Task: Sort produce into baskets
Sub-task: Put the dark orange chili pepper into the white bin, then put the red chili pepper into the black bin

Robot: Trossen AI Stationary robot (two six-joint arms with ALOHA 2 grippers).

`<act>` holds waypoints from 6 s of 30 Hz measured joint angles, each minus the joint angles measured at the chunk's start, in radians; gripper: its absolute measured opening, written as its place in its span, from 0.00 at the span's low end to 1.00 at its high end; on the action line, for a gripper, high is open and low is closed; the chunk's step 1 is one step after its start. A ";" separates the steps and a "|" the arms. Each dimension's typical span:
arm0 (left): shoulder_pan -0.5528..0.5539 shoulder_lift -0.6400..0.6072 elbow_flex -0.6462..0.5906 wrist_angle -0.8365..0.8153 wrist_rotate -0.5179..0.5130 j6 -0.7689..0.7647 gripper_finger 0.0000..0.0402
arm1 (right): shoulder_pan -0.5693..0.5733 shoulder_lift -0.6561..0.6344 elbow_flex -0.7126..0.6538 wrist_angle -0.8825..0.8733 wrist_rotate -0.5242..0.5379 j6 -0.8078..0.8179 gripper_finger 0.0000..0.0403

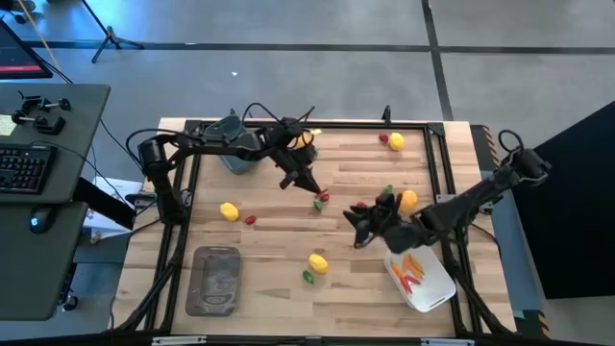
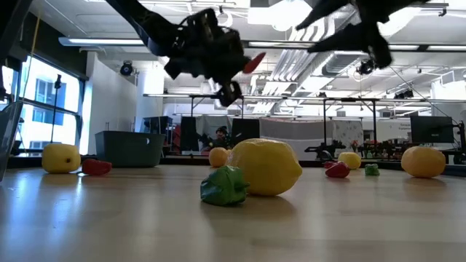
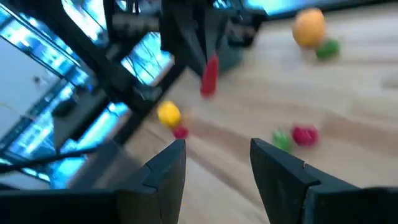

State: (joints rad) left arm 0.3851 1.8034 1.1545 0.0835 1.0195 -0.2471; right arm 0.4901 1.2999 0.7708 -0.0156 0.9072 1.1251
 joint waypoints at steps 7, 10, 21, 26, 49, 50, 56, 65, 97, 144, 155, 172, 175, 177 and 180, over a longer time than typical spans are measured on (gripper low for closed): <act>-0.075 0.000 0.000 0.228 0.000 -0.159 0.00 | -0.081 0.000 0.000 0.241 -0.002 -0.237 0.42; -0.092 0.000 0.000 0.315 -0.008 -0.229 0.00 | -0.098 0.000 0.000 0.288 -0.021 -0.319 0.42; -0.131 0.000 0.000 0.403 -0.065 -0.302 0.00 | -0.131 0.000 0.000 0.338 -0.107 -0.448 0.38; -0.134 0.000 0.000 0.407 -0.084 -0.305 0.00 | -0.130 0.000 0.000 0.343 -0.107 -0.476 0.17; -0.128 -0.002 0.000 0.467 -0.248 -0.189 0.20 | -0.075 -0.189 0.000 0.162 -0.130 -0.518 0.00; -0.127 -0.002 0.000 0.466 -0.251 -0.170 0.20 | -0.061 -0.213 0.000 0.114 -0.130 -0.502 0.00; -0.125 -0.002 0.000 0.465 -0.280 -0.100 0.19 | 0.041 -0.351 0.000 -0.280 -0.155 -0.210 0.00; -0.122 -0.002 0.000 0.461 -0.317 -0.021 0.18 | 0.148 -0.432 0.000 -0.717 -0.446 0.209 0.00; -0.162 -0.067 -0.161 0.436 -0.714 -0.039 0.00 | 0.367 -0.455 -0.220 -0.860 -0.953 0.430 0.00; -0.482 -0.473 -0.168 -0.543 -0.991 -0.296 0.00 | 0.347 -0.385 -0.138 -0.798 -0.921 0.324 0.44; -0.458 -0.600 -0.168 -0.889 -0.917 -0.257 0.00 | 0.260 -0.383 -0.116 -0.766 -0.775 0.305 0.44; -0.413 -0.728 -0.408 -0.869 -0.841 -0.162 0.00 | -0.070 -0.383 -0.116 -0.360 -0.380 0.035 0.44; -0.410 -0.739 -0.408 -0.873 -0.842 -0.163 0.00 | -0.151 -0.383 -0.116 -0.338 -0.383 -0.015 0.43; -0.410 -0.742 -0.408 -0.874 -0.845 -0.169 0.00 | -0.220 -0.383 -0.116 -0.348 -0.413 -0.067 0.43; -0.410 -0.738 -0.408 -0.892 -0.833 -0.170 0.02 | -0.324 -0.383 -0.116 -0.351 -0.480 -0.133 0.42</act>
State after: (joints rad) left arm -0.0246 1.0652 0.7467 -0.8084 0.1864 -0.4167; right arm 0.1660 0.9173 0.6552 -0.3668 0.4270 0.9922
